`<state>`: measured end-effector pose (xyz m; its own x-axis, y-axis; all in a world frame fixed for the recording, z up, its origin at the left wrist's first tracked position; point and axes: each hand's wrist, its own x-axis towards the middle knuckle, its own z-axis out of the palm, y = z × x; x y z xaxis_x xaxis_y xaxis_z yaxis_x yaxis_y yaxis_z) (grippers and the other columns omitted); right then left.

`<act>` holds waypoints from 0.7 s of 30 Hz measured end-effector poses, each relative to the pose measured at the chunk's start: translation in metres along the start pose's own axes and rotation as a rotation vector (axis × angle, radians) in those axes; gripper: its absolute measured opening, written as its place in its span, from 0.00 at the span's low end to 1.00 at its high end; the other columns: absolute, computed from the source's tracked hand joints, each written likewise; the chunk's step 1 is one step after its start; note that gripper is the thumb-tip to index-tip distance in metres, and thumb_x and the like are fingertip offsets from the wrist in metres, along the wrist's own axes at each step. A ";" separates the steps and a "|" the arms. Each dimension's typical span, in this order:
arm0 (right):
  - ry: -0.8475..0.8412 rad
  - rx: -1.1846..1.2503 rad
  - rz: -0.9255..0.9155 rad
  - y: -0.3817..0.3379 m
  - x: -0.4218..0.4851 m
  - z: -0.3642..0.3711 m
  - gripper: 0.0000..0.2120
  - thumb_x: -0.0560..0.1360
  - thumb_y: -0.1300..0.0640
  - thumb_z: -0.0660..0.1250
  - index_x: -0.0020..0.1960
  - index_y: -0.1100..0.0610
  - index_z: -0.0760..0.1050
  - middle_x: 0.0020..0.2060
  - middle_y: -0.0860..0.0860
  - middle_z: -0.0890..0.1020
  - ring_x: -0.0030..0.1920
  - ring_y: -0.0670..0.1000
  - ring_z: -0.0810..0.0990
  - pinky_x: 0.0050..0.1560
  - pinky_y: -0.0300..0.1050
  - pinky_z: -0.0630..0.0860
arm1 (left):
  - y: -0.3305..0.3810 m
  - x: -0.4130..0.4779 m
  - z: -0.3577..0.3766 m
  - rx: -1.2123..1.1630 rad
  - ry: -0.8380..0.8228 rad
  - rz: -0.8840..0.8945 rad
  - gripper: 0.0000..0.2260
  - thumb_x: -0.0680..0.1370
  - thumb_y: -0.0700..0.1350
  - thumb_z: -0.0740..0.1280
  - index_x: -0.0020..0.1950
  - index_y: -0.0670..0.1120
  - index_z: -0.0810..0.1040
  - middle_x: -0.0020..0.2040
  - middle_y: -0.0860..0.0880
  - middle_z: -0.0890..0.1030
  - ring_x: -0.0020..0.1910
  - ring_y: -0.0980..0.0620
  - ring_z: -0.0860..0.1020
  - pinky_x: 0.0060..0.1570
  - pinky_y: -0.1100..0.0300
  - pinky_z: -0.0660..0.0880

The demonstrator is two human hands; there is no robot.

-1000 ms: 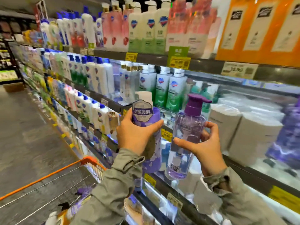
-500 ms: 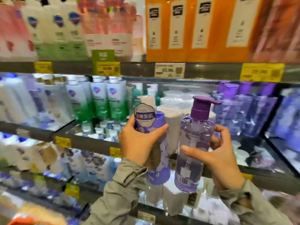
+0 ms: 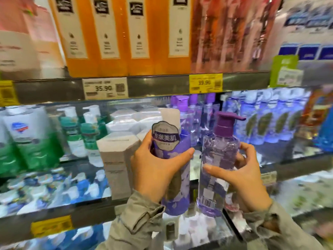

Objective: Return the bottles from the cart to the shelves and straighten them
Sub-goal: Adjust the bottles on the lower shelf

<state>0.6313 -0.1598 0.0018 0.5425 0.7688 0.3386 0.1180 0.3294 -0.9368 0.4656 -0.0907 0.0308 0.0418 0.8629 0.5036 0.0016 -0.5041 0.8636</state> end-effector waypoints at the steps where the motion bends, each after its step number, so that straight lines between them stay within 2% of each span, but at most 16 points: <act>1: 0.022 -0.006 -0.007 0.000 0.004 -0.006 0.45 0.43 0.41 0.84 0.54 0.48 0.67 0.51 0.56 0.83 0.51 0.57 0.83 0.53 0.61 0.77 | 0.000 0.000 0.009 -0.001 -0.015 0.009 0.30 0.52 0.60 0.77 0.52 0.52 0.80 0.45 0.60 0.84 0.45 0.59 0.82 0.48 0.57 0.80; 2: 0.034 -0.013 -0.013 -0.001 0.008 -0.013 0.44 0.45 0.42 0.84 0.54 0.49 0.67 0.50 0.56 0.83 0.50 0.57 0.83 0.53 0.61 0.78 | 0.001 0.001 0.018 0.005 -0.026 0.023 0.31 0.52 0.60 0.77 0.52 0.53 0.80 0.45 0.60 0.83 0.45 0.60 0.81 0.48 0.58 0.80; 4: 0.037 -0.040 -0.027 -0.003 0.020 -0.027 0.40 0.49 0.50 0.84 0.55 0.51 0.66 0.48 0.55 0.84 0.48 0.55 0.84 0.52 0.61 0.78 | 0.003 0.003 0.039 0.017 -0.030 0.037 0.29 0.53 0.59 0.79 0.52 0.55 0.79 0.45 0.62 0.83 0.45 0.62 0.81 0.47 0.59 0.79; 7: 0.030 -0.046 -0.071 -0.001 0.041 -0.048 0.39 0.50 0.59 0.83 0.54 0.52 0.65 0.46 0.53 0.85 0.46 0.53 0.84 0.52 0.60 0.79 | 0.001 0.007 0.070 -0.006 0.004 0.031 0.25 0.54 0.54 0.82 0.49 0.59 0.78 0.45 0.66 0.82 0.44 0.65 0.80 0.47 0.64 0.78; 11: 0.005 -0.051 -0.087 0.011 0.076 -0.077 0.37 0.51 0.57 0.81 0.54 0.49 0.65 0.46 0.51 0.85 0.48 0.52 0.84 0.54 0.61 0.77 | -0.006 0.012 0.105 -0.006 0.116 0.056 0.29 0.54 0.60 0.77 0.53 0.56 0.79 0.46 0.64 0.82 0.45 0.63 0.81 0.48 0.63 0.79; 14: -0.036 -0.044 -0.107 0.025 0.103 -0.089 0.38 0.52 0.55 0.85 0.53 0.44 0.65 0.48 0.53 0.83 0.50 0.52 0.83 0.55 0.59 0.77 | -0.013 0.018 0.126 0.048 0.190 0.094 0.26 0.54 0.61 0.77 0.51 0.65 0.75 0.45 0.68 0.80 0.45 0.66 0.79 0.45 0.71 0.76; 16: -0.044 -0.041 -0.116 0.037 0.118 -0.090 0.38 0.51 0.49 0.84 0.52 0.39 0.64 0.49 0.54 0.81 0.51 0.51 0.82 0.54 0.54 0.78 | -0.020 0.021 0.137 0.122 0.244 0.106 0.27 0.54 0.63 0.75 0.50 0.73 0.70 0.45 0.73 0.77 0.45 0.71 0.77 0.43 0.77 0.72; 19: -0.085 -0.029 -0.111 0.055 0.132 -0.087 0.38 0.49 0.42 0.83 0.50 0.37 0.64 0.51 0.56 0.79 0.52 0.50 0.81 0.51 0.43 0.77 | -0.039 0.020 0.148 0.236 0.310 0.104 0.29 0.55 0.65 0.73 0.53 0.73 0.69 0.47 0.72 0.78 0.47 0.70 0.77 0.46 0.75 0.72; 21: -0.119 -0.010 -0.109 0.061 0.138 -0.083 0.36 0.53 0.50 0.83 0.52 0.41 0.64 0.51 0.54 0.79 0.51 0.46 0.81 0.49 0.36 0.77 | -0.048 0.020 0.152 0.281 0.357 0.102 0.29 0.55 0.65 0.73 0.55 0.68 0.71 0.47 0.70 0.78 0.48 0.71 0.76 0.47 0.76 0.72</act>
<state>0.7820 -0.0789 -0.0163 0.4242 0.7883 0.4457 0.1790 0.4095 -0.8946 0.6178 -0.0549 -0.0041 -0.2905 0.7420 0.6042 0.2881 -0.5343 0.7947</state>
